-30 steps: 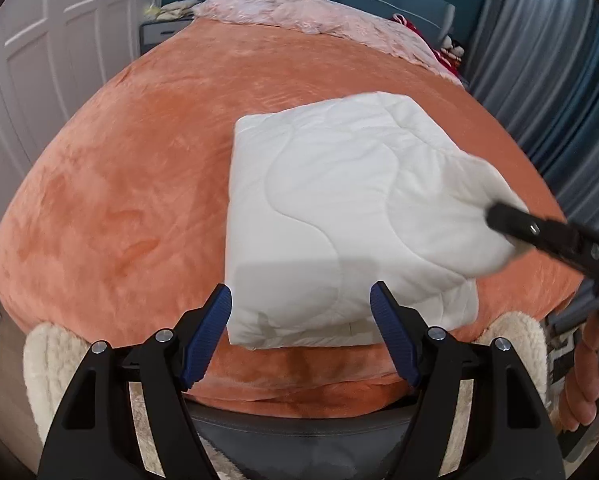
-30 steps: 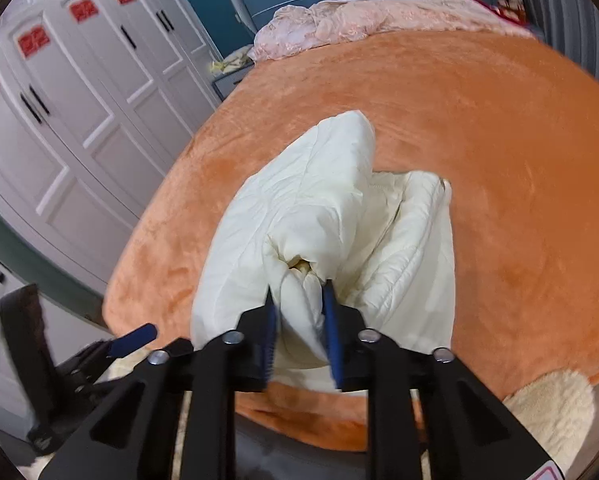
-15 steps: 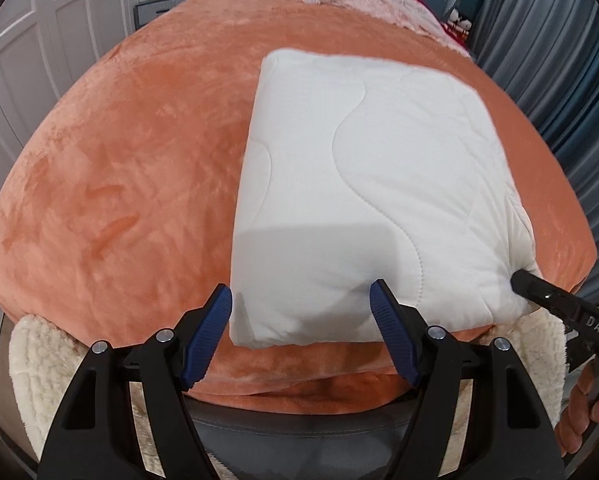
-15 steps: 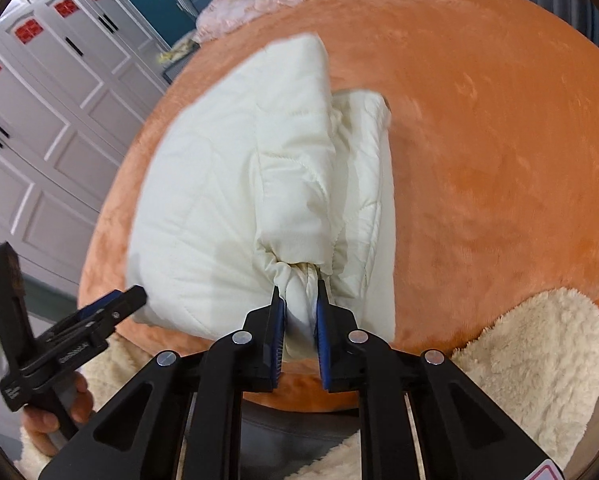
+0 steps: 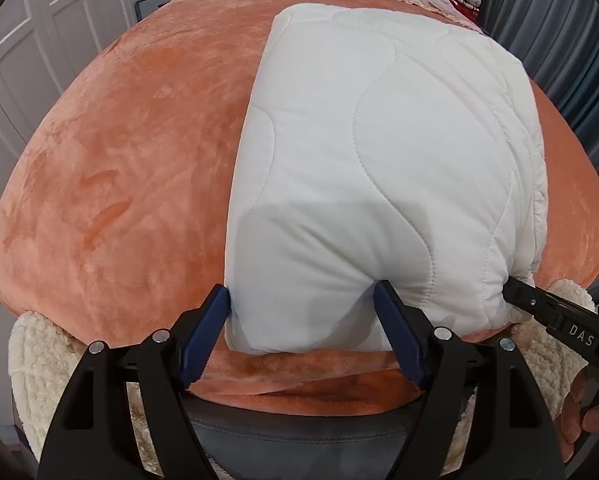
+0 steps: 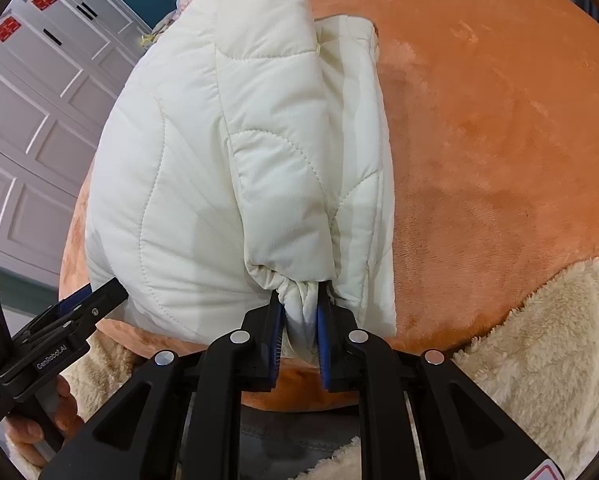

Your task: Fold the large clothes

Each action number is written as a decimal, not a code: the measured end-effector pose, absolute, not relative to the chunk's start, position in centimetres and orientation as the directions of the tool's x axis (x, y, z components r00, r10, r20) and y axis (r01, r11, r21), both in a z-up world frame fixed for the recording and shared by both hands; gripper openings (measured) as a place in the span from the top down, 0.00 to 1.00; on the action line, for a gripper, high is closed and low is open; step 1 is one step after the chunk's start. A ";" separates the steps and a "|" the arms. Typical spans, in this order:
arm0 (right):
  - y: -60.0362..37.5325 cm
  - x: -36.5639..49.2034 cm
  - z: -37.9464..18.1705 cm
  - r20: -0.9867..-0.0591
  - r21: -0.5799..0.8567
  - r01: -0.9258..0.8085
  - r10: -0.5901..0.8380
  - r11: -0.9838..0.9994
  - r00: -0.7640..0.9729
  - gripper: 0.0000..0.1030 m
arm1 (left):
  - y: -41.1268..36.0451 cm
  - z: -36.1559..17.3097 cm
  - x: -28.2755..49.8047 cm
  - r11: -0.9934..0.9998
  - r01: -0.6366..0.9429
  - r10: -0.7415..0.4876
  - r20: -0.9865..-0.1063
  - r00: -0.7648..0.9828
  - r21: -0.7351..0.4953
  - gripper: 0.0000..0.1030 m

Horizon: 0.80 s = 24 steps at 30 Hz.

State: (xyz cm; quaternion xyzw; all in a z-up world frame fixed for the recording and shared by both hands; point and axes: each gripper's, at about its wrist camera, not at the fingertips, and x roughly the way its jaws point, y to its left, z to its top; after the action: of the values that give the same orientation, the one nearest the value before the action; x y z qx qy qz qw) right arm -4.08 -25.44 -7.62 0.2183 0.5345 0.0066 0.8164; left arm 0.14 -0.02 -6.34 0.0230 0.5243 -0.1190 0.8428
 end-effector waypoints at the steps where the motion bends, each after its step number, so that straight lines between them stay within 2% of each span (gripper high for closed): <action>1: -25.3 -4.0 -7.7 -0.871 0.361 0.222 0.243 0.906 0.428 0.88 | 0.0 -6.4 0.2 0.971 0.224 -0.174 -0.890 0.422 -0.083 0.28; 15: -25.1 -3.2 -9.0 -0.869 0.368 0.220 0.249 0.904 0.428 0.88 | 0.4 -7.9 0.9 0.973 0.199 -0.187 -0.894 0.406 -0.113 0.19; 21: -26.6 -4.4 -5.6 -0.847 0.414 0.223 0.283 0.883 0.450 0.77 | 1.7 -5.8 0.8 0.959 0.212 -0.262 -0.878 0.401 -0.189 0.22; 24: -27.6 -5.1 -1.8 -0.801 0.455 0.212 0.293 0.865 0.522 0.63 | 3.1 -2.6 0.6 0.951 0.224 -0.294 -0.844 0.448 -0.213 0.23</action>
State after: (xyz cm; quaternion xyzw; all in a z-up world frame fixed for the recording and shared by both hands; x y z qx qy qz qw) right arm -5.06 -27.64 -1.75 0.2589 0.4881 0.0243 0.8332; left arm 0.59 3.11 -2.63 -0.0352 0.5028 -0.1523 0.8502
